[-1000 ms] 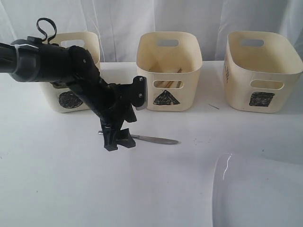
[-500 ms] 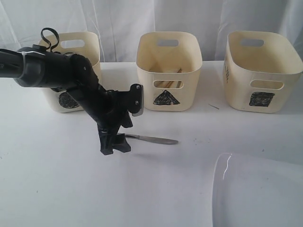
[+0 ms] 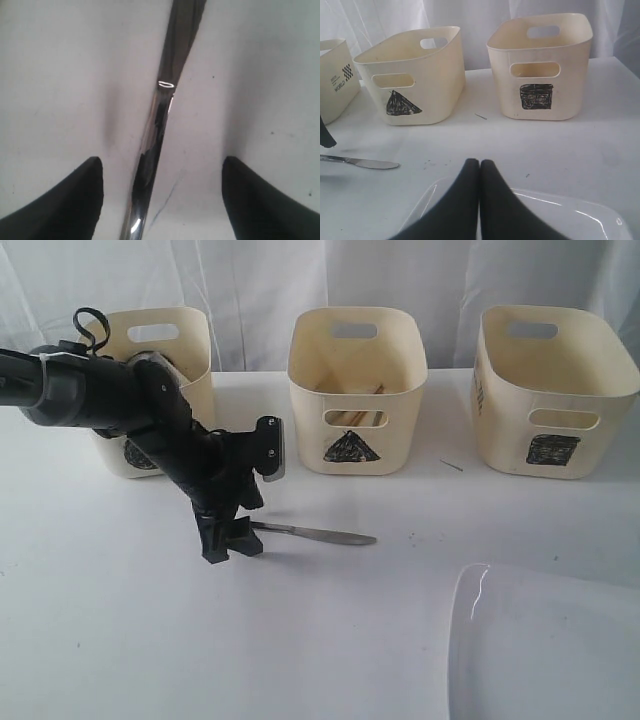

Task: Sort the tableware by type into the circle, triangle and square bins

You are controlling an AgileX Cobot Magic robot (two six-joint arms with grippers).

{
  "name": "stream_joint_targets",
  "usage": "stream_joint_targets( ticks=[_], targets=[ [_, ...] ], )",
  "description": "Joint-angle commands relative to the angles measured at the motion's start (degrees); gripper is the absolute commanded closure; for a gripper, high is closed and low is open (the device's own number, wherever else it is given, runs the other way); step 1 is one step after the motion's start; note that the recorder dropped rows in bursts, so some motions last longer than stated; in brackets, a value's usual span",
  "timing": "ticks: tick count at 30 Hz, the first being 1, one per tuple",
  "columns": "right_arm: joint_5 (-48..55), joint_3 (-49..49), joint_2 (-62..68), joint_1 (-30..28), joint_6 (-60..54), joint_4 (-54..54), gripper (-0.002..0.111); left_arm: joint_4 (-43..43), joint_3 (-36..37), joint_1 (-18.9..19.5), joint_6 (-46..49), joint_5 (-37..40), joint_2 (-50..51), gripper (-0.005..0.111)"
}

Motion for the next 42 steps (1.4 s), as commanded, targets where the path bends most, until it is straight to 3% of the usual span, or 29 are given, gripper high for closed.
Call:
stream_joint_targets(
  ticks=[1,19,28,42],
  targets=[
    [-0.44,0.32,-0.37,-0.20,0.16,-0.08,0.108,-1.59,-0.01,0.09,2.18,0.51,1.21,0.037],
    [-0.44,0.32,-0.37,-0.20,0.16,-0.08,0.108,-4.58,-0.01,0.09,1.15,5.90,3.43,0.037],
    [-0.44,0.32,-0.37,-0.20,0.16,-0.08,0.108,-3.81,-0.01,0.34,0.65,3.00,3.17,0.037],
    [-0.44,0.32,-0.37,-0.20,0.16,-0.08,0.108,-3.71,-0.01,1.19,-6.29,2.96,-5.42,0.037]
  ],
)
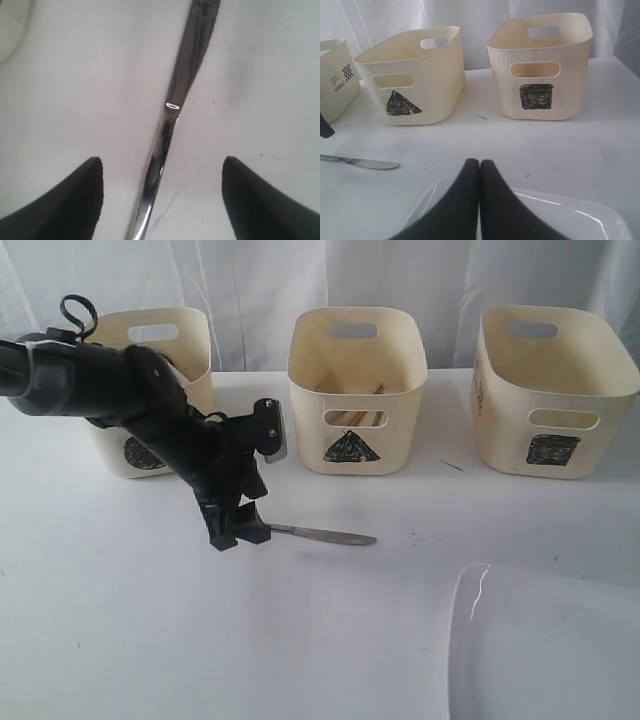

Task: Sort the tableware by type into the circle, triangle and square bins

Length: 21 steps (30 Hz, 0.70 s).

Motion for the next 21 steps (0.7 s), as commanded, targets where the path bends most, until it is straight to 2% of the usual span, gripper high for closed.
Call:
stream_joint_targets(
  ticks=[1,5,10,15,21],
  targets=[
    [-0.44,0.32,-0.37,-0.20,0.07,-0.08,0.108,-0.48,0.30,0.85,-5.32,2.48,-3.72,0.037],
    [-0.44,0.32,-0.37,-0.20,0.07,-0.08,0.108,1.61,0.30,1.07,-13.18,7.84,-8.63,0.038],
    [-0.44,0.32,-0.37,-0.20,0.07,-0.08,0.108,4.97,1.81,1.95,-20.74,14.68,-17.02,0.050],
    [-0.44,0.32,-0.37,-0.20,0.07,-0.08,0.108,4.75,7.76,3.72,-26.36,17.89,-27.33,0.050],
    [-0.44,0.32,-0.37,-0.20,0.07,-0.08,0.108,4.25,18.24,3.83,-28.68,18.13,-42.38,0.050]
  ],
)
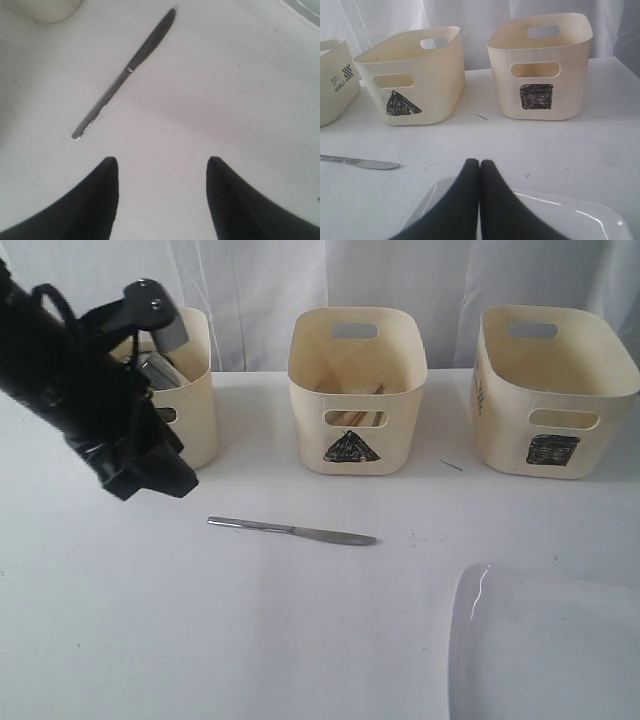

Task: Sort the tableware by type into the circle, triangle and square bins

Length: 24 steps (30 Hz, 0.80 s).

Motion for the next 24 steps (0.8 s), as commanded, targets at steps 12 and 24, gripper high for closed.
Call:
stream_joint_targets(
  ticks=[12,24],
  targets=[
    [-0.44,0.32,-0.37,-0.20,0.07,-0.08,0.108,2.63,18.36,-1.69,-4.27,-1.25,-28.32,0.046],
    [-0.44,0.32,-0.37,-0.20,1.10,-0.08,0.108,6.60,18.36,-4.08,-8.16,-6.70,-22.56,0.046]
  ],
)
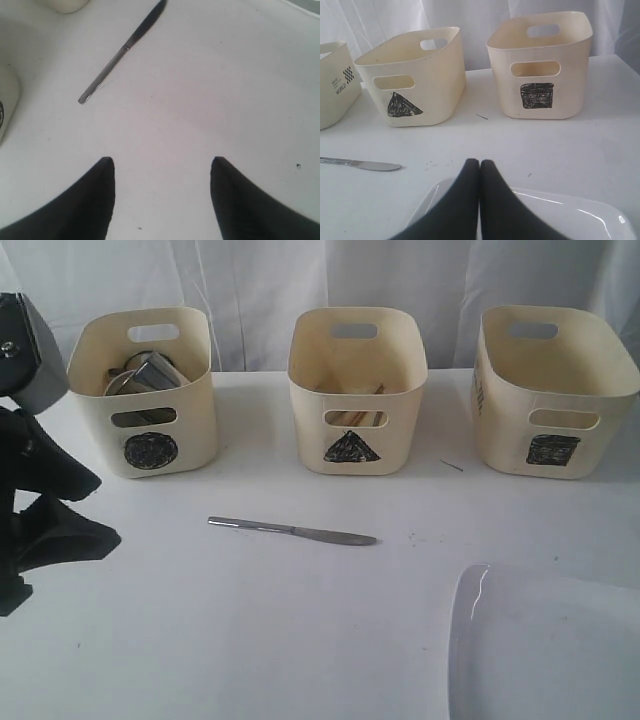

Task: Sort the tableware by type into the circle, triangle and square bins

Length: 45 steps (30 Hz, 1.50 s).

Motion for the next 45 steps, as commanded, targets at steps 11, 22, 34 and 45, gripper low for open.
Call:
stream_joint_targets(
  ticks=[11,22,34,45],
  targets=[
    [-0.44,0.32,-0.37,-0.20,0.25,-0.08,0.108,2.66,-8.15,-6.26,0.16,0.36,19.15,0.046],
    [-0.44,0.32,-0.37,-0.20,0.25,-0.08,0.108,2.85,-23.11,-10.03,3.27,2.49,35.42,0.046],
    [-0.44,0.32,-0.37,-0.20,0.25,-0.08,0.108,1.68,-23.39,-10.03,13.48,3.81,39.59,0.046],
    [-0.44,0.32,-0.37,-0.20,0.25,-0.08,0.108,36.76,-23.39,-10.69,-23.23,-4.80,38.95,0.046]
  ],
)
